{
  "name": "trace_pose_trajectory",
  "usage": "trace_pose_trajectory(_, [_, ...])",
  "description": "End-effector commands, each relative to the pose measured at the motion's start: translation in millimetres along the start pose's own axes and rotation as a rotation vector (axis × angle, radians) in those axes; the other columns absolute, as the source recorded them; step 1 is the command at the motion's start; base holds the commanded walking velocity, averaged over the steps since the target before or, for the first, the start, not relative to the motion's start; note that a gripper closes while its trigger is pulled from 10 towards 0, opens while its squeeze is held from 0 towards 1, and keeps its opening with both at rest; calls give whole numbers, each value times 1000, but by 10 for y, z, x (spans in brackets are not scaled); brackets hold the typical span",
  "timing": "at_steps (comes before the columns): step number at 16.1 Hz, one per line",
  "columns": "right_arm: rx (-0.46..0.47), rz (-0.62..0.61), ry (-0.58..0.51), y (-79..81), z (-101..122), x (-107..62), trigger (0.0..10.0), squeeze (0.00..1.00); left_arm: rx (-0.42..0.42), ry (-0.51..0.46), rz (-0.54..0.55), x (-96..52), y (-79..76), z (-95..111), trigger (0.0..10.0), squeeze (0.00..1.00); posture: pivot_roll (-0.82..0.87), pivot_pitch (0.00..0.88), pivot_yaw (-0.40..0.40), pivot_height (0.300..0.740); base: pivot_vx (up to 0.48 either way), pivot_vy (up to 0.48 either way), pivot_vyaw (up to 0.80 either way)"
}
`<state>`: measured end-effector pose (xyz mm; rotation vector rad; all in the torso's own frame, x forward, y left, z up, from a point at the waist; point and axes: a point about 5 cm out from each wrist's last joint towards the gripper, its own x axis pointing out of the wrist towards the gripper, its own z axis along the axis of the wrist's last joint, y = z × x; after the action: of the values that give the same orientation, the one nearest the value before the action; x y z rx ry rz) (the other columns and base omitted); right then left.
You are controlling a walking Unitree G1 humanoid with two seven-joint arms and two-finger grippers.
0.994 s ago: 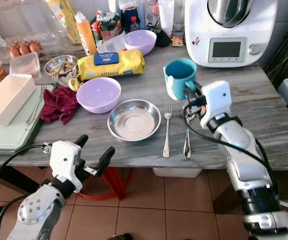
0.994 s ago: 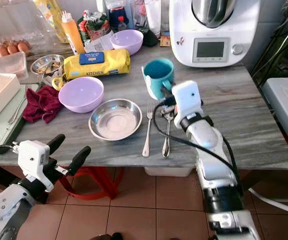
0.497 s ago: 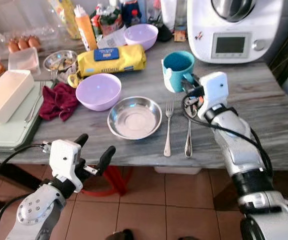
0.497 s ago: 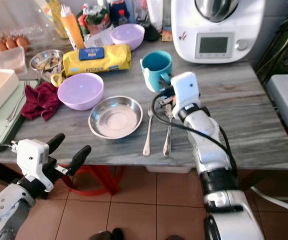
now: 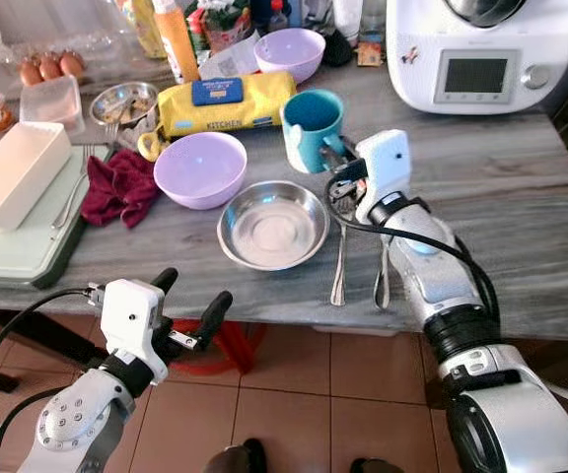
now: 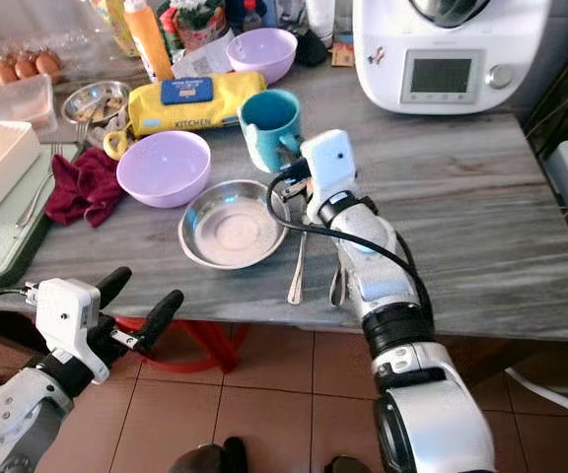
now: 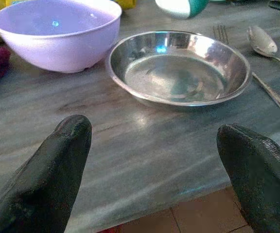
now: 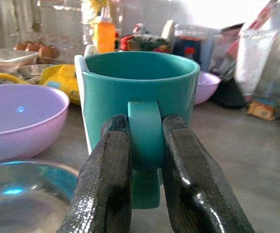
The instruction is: Setting the table
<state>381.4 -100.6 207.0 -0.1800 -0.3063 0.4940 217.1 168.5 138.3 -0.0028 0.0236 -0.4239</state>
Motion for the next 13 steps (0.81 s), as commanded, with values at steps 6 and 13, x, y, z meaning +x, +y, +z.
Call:
trace_pose_trajectory(6, [3,-5,-17,-30,-11,40,10000,0,3,3,22,-39,-2,23,10000,0,100,215,86,740,0,0,0])
trace_pose_trajectory(13, [44,11,12,16,-126,33,10000,0,-30,0,-45,-61,-58,54,10000,0,110,210,80,740,0,0,0])
